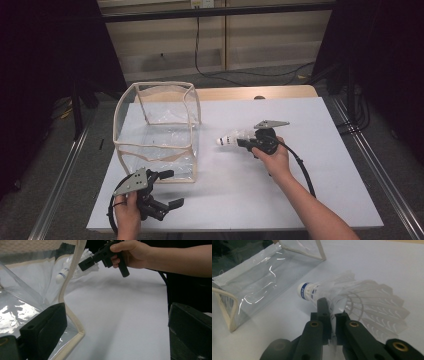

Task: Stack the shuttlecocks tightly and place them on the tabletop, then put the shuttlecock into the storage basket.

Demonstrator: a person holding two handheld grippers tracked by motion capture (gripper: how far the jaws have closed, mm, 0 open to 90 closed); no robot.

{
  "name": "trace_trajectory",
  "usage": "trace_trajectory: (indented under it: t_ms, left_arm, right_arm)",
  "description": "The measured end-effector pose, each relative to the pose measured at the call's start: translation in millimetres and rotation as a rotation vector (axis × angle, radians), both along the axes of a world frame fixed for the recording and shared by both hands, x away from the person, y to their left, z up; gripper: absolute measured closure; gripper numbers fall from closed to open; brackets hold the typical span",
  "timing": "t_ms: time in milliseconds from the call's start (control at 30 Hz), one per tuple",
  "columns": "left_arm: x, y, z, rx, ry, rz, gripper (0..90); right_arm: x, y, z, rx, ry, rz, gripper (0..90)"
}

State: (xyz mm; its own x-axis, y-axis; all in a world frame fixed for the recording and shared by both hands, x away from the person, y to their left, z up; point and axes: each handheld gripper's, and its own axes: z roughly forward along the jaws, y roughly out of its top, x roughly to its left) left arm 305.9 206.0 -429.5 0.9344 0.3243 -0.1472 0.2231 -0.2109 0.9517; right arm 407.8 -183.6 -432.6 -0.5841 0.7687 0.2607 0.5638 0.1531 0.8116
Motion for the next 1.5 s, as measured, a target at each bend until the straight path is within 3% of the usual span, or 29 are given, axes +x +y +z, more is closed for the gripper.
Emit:
trace_trajectory:
  t_ms: [667,1500]
  left_arm:
    - [0.8,-0.7,0.4,-0.004,-0.001,0.0,2.2]
    - [1.5,-1.4,1.8,-0.003,-0.005,0.001,2.2]
  right_arm:
    - [-6.6,-4.9,20.0,0.01,-0.013,0.032,87.9]
    - [-10.7,-7.0,37.9,-0.013,-0.03,0.053,87.9]
